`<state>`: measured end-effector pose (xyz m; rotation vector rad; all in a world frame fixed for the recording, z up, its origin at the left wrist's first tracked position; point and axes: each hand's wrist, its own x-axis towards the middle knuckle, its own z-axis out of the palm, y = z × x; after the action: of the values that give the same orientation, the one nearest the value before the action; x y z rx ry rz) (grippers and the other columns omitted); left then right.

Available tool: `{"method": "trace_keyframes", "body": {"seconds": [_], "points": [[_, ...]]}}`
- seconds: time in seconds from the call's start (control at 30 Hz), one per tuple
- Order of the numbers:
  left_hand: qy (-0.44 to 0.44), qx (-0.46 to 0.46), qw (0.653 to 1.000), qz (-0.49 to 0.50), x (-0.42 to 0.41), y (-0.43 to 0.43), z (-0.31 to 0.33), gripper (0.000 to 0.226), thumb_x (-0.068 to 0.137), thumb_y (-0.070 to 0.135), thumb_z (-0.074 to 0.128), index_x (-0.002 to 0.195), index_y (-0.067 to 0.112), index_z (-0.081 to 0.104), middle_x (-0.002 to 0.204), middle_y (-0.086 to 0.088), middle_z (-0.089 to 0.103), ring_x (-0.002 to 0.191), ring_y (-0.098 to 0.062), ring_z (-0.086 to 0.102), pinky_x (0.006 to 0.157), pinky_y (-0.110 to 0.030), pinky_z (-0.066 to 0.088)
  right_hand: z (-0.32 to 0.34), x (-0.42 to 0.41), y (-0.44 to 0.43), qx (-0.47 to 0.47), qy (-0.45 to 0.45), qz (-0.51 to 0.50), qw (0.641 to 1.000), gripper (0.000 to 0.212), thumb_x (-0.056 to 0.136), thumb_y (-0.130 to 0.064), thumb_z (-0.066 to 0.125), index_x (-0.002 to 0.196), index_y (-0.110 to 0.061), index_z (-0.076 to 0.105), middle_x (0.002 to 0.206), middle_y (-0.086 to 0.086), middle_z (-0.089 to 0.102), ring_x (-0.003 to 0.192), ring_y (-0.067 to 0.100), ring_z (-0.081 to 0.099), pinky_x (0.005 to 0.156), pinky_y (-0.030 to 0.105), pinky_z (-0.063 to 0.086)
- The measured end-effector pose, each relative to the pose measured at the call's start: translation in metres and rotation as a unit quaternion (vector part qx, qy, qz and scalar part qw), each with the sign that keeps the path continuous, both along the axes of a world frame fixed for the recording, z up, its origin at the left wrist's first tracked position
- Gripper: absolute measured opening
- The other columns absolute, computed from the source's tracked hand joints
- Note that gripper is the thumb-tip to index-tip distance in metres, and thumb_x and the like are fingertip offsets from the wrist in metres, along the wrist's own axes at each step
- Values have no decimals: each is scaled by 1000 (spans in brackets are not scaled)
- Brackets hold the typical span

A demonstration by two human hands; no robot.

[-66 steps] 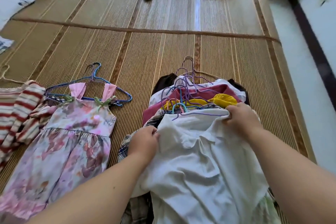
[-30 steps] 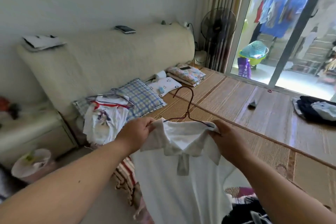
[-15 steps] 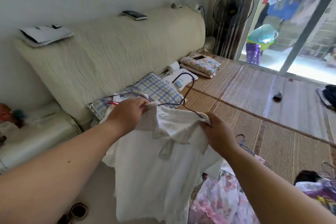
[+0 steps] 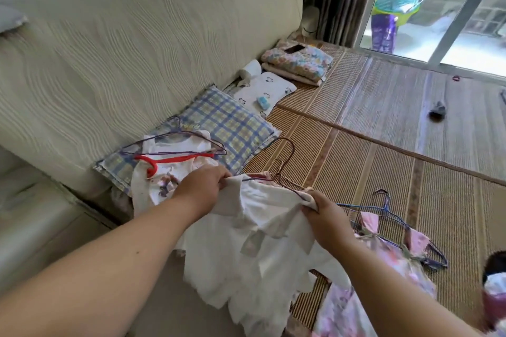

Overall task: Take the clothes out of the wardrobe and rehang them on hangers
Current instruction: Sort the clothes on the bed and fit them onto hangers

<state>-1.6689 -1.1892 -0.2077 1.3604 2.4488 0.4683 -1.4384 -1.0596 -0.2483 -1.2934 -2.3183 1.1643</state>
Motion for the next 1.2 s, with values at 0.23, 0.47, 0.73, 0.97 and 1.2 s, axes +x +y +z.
{"method": "trace_keyframes", "body": {"seconds": [0.23,0.47,0.73,0.97,1.2], "points": [[-38,-85,996,2,-50,119,-113,31,96,19,39,112,29,62,111,-4,58,100,-24,54,82,-33,44,-103,-47,113,-60,-78,-20,995,27,92,-27,54,119,-29,59,107,1,60,92,21,54,72,30,39],[-36,-173,984,5,-84,207,-224,34,96,28,33,117,33,59,119,-5,57,104,-28,55,88,-39,46,-218,-88,197,-87,-162,-11,983,20,88,-14,45,101,-23,57,94,2,62,86,22,58,71,33,47],[-15,-235,971,45,-110,243,-310,34,95,35,33,119,38,55,117,-4,58,100,-28,57,86,-41,49,-297,-125,235,-95,-177,11,980,26,90,-23,46,115,-27,52,108,3,65,98,26,59,81,36,48],[-52,-197,979,-5,-74,228,-301,65,86,29,58,145,34,31,155,-1,25,140,-21,27,112,-41,30,-288,-104,206,-36,-232,58,970,71,88,-29,56,148,-28,18,149,2,32,135,24,32,108,39,34],[-19,-192,977,-94,4,193,-230,74,85,32,57,147,41,18,158,4,11,145,-18,11,116,-41,21,-233,-53,165,66,-254,123,957,68,93,-28,47,149,-35,10,159,2,6,146,23,4,116,48,10]]}}
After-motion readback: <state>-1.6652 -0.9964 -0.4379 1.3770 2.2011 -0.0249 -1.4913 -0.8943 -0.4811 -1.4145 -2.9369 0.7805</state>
